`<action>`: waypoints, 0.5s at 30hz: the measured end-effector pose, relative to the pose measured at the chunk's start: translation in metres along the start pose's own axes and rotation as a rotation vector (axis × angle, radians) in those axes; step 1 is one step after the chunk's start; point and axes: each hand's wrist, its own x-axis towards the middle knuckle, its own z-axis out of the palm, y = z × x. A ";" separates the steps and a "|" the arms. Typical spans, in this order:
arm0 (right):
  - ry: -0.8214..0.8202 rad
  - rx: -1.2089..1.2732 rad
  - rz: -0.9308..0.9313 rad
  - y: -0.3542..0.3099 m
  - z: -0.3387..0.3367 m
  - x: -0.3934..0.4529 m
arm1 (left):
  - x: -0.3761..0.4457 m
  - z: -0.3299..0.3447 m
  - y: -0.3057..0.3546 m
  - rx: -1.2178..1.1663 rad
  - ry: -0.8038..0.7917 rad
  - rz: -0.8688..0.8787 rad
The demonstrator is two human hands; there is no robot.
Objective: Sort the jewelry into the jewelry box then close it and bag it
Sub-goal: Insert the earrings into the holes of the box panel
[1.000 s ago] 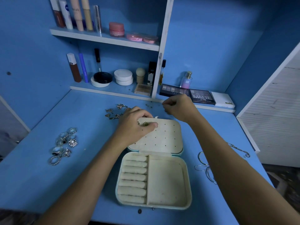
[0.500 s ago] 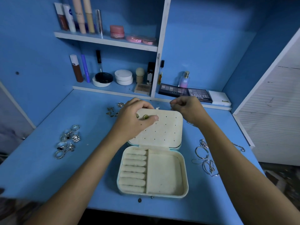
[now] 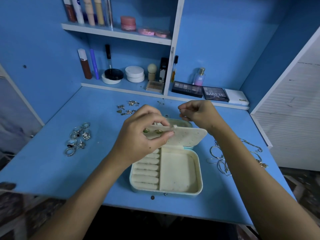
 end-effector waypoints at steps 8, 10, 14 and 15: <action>-0.080 0.036 0.016 0.004 0.009 -0.018 | -0.024 -0.001 0.009 -0.024 -0.034 0.114; -0.080 0.042 0.016 0.006 0.010 -0.022 | -0.029 -0.002 0.009 -0.016 -0.045 0.135; -0.079 0.051 0.011 0.010 0.013 -0.029 | -0.035 -0.002 0.008 -0.003 -0.059 0.172; -0.079 0.060 0.009 0.010 0.013 -0.031 | -0.036 -0.002 0.008 -0.004 -0.057 0.181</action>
